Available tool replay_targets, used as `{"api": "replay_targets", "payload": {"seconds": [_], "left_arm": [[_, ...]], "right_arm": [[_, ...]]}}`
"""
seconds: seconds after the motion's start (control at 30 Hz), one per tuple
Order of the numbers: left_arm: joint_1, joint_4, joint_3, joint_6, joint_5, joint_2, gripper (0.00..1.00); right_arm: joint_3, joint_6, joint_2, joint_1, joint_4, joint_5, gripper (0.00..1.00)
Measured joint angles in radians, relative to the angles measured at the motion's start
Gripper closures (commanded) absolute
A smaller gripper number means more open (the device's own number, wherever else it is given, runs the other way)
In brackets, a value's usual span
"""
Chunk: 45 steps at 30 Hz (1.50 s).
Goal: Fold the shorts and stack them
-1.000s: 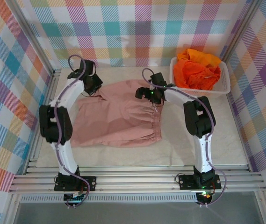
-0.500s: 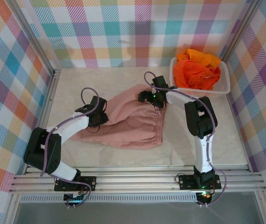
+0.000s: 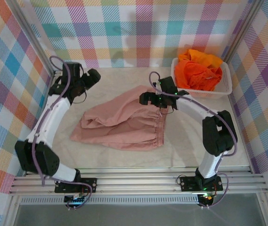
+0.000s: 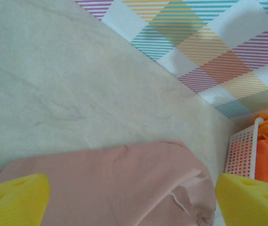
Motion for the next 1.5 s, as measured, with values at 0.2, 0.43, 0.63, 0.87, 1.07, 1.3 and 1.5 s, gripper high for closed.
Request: {"api": "replay_targets", "payload": {"seconds": [0.2, 0.43, 0.63, 0.87, 1.07, 1.3, 1.5], "left_arm": [[-0.011, -0.110, 0.172, 0.101, 0.064, 0.343, 0.15], [-0.070, -0.209, 0.148, 0.152, 0.044, 0.524, 0.16], [-0.096, -0.152, -0.007, 0.132, 0.042, 0.507, 0.20], [-0.094, -0.132, -0.040, 0.087, 0.000, 0.505, 0.46], [-0.093, -0.134, 0.008, 0.075, -0.035, 0.528, 0.79], [-0.048, -0.159, 0.145, 0.065, -0.068, 0.556, 1.00], [0.014, -0.180, 0.271, 0.069, -0.077, 0.584, 0.92]], "right_arm": [[-0.114, -0.040, -0.149, 0.012, 0.014, 0.011, 0.01], [-0.191, -0.069, -0.201, 0.039, 0.013, 0.031, 0.01], [-0.229, -0.047, -0.196, 0.158, 0.007, 0.015, 0.00], [-0.324, 0.014, -0.147, 0.259, 0.006, -0.012, 0.00], [-0.378, 0.048, -0.139, 0.261, -0.013, -0.011, 0.01], [-0.387, 0.058, -0.126, 0.261, -0.024, -0.012, 0.01], [-0.415, 0.058, -0.126, 0.261, -0.040, -0.011, 0.00]]}}
